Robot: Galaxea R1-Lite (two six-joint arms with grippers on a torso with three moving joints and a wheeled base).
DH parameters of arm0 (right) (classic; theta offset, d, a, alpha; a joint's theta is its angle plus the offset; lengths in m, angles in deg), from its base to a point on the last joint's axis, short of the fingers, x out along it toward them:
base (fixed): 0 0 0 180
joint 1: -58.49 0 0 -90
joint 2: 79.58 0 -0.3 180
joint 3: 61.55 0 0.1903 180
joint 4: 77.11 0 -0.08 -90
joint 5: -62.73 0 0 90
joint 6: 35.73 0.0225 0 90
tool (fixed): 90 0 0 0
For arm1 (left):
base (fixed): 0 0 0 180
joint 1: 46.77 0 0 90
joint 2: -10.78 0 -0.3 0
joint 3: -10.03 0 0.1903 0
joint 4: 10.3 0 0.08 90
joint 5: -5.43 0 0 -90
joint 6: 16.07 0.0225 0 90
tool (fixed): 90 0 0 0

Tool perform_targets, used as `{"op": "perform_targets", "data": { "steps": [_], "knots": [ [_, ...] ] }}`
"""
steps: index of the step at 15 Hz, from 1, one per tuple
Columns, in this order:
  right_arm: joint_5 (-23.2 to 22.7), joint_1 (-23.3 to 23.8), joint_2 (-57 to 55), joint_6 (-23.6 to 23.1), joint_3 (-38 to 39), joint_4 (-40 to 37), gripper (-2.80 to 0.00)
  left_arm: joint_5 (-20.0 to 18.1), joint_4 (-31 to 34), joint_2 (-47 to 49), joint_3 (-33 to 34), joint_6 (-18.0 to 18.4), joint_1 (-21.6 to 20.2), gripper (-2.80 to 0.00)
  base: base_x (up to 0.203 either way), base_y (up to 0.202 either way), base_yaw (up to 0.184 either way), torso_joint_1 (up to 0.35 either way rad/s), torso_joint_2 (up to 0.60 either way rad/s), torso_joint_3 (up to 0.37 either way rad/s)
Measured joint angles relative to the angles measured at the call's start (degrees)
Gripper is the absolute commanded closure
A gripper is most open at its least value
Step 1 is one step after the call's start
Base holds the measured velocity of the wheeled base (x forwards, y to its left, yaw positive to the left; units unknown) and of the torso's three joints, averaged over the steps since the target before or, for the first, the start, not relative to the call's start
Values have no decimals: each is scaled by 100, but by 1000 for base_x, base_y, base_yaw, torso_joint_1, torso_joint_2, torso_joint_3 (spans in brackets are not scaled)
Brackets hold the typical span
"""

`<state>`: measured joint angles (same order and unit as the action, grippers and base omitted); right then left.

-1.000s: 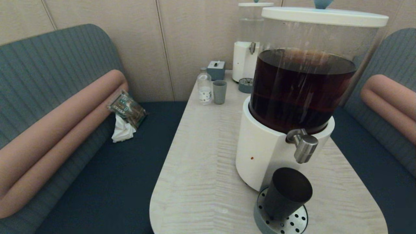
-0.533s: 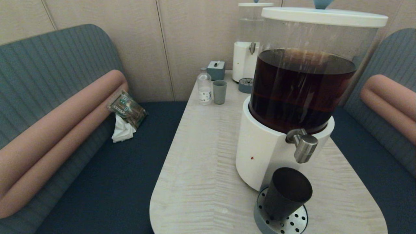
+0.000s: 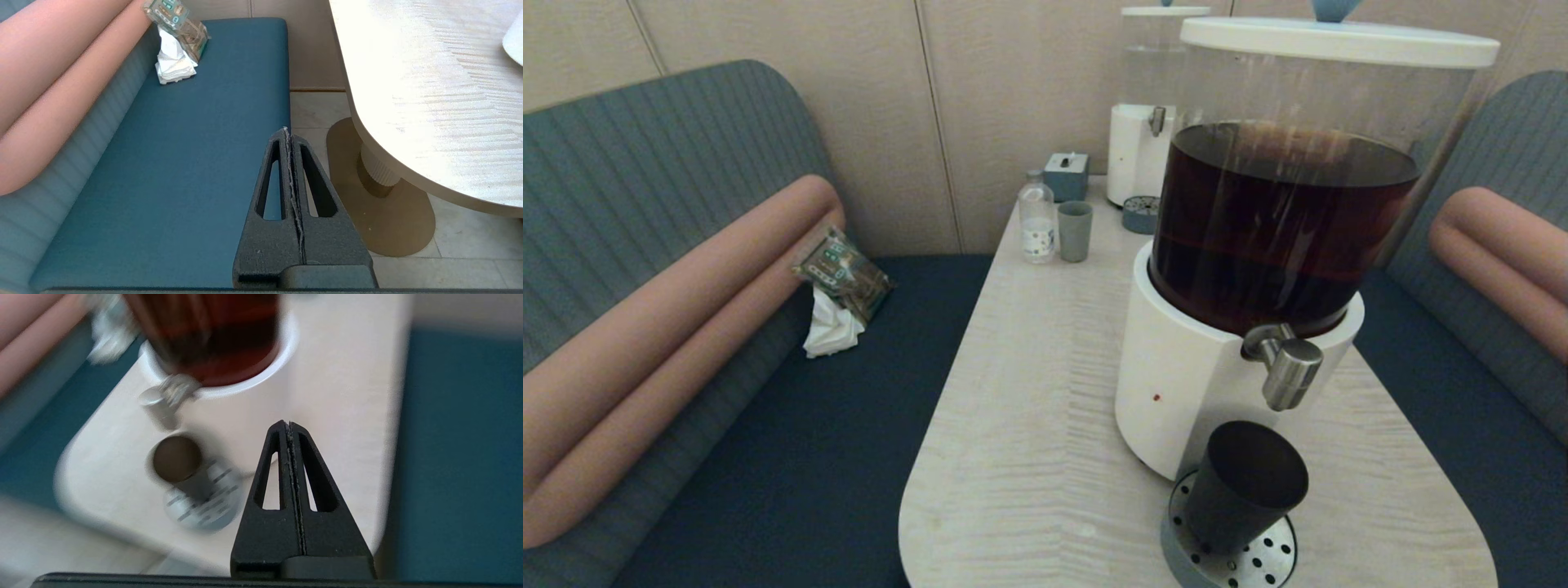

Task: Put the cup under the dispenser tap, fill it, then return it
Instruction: Turn on the faucet

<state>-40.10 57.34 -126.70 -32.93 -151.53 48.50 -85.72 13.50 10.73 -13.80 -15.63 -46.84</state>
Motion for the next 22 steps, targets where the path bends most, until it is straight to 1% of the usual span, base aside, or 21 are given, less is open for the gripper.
{"op": "perform_targets", "data": {
  "steps": [2, 3, 4, 5, 7, 8, 10, 12, 15, 18, 22],
  "knots": [
    [-564, -11, -629, 125, -433, -429, 0, 1, 0, 2, 0, -2, 0, 0, 0, 0, 0, 0, 0, 0],
    [-860, -37, -910, 205, -560, -526, 0, 2, 0, 2, 0, -2, 0, 0, 0, 0, 0, 0, 0, 0],
    [-1055, -85, -1156, 288, -671, -546, 0, 2, 0, 2, 0, -2, 0, 0, 0, 0, 0, 0, 0, 0],
    [-1142, -171, -1397, 427, -796, -560, 0, 2, 0, 2, 0, -2, 0, 0, 0, 0, 0, 0, 0, 0],
    [-1152, -486, -1796, 738, -996, -574, 0, 2, -2, 2, 0, -1, 0, 0, 0, 0, 0, 0, 0, 0],
    [-1134, -603, -1949, 773, -1056, -572, 0, 1, 0, 2, 0, -2, 0, 0, 0, 0, 0, 0, 0, 0],
    [-1108, -782, -2240, 646, -1126, -557, 0, 2, 0, 2, 0, 0, 0, 0, 0, 0, 0, 0, 0, 0],
    [-1099, -844, -2477, 219, -1142, -561, 0, 0, 0, 5, 2, 2, 0, 0, 0, 0, 0, 0, 0, 0],
    [-1106, -966, -2764, -83, -1120, -550, 0, 2, 0, 5, 2, 0, 0, 0, 0, 0, 0, 0, 0, 0],
    [-1106, -1182, -2913, -521, -1077, -561, 0, 5, 0, 5, 2, 1, 0, 0, 0, 0, 0, 0, 0, 0],
    [-1101, -1489, -2922, -599, -1088, -577, 0, 2, 2, 5, 2, -2, 0, 0, 0, 0, 0, 0, 0, 0]
  ]
}}
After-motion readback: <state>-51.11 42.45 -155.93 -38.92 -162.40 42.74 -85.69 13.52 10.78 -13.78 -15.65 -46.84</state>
